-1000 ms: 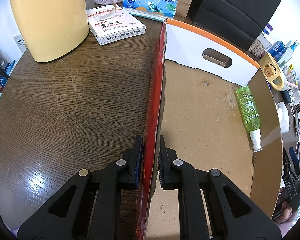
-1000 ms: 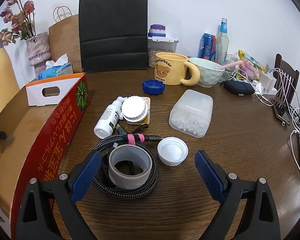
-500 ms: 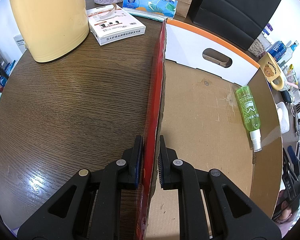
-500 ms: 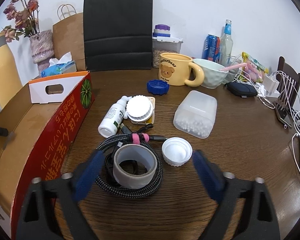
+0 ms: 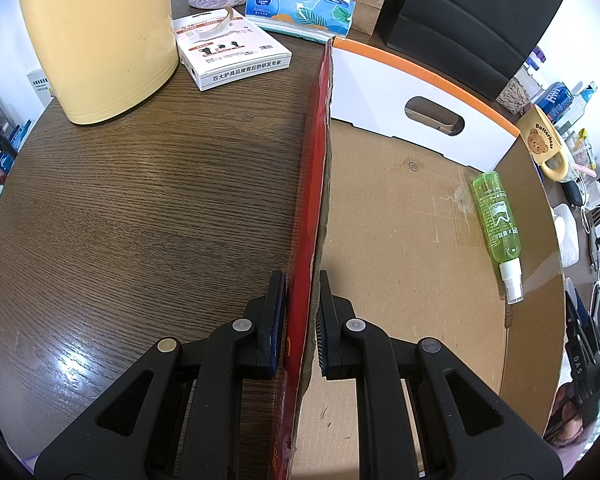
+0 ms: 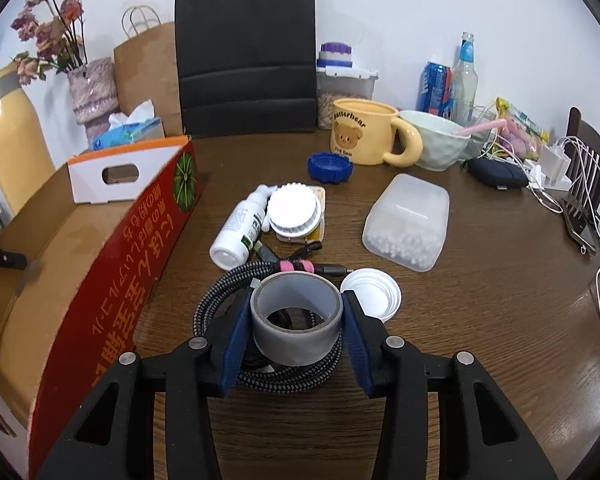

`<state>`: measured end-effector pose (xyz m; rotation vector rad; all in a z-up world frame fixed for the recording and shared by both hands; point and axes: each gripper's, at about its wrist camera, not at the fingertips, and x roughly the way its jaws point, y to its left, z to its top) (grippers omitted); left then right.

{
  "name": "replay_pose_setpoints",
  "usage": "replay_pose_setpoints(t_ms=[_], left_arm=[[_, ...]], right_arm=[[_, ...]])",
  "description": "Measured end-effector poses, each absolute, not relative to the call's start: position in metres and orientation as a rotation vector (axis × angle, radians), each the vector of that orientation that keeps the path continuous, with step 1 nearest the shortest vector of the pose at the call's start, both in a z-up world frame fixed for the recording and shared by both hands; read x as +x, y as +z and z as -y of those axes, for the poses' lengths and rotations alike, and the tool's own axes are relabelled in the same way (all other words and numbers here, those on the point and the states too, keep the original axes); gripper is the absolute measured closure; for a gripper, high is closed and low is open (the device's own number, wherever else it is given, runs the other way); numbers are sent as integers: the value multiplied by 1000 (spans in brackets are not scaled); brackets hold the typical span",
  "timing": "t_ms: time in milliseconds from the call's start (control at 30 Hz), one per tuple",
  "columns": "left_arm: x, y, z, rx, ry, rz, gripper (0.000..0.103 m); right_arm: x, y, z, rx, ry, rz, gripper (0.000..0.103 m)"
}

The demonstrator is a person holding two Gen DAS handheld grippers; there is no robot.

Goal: Organize rigid objects
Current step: 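Grasp the grey tape roll by its rim with the right gripper, then carry the tape roll into the box and open the right gripper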

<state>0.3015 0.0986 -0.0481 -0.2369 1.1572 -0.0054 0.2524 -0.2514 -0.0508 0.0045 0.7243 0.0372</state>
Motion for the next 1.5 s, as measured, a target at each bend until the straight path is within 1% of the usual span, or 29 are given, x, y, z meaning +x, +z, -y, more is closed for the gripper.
replay_pose_setpoints(t_ms=[500, 1000, 1267, 1500], left_arm=[[302, -48, -99, -239, -6, -1158, 93], [301, -48, -99, -239, -6, -1157, 93], [301, -48, -99, -238, -6, -1157, 93], [302, -48, -99, -238, -6, -1157, 93]], right_arm=[[240, -38, 245, -2, 32, -627, 55], [234, -10, 221, -24, 98, -536, 55], [241, 11, 185, -85, 207, -509, 55], [256, 13, 133, -172, 319, -555, 54]])
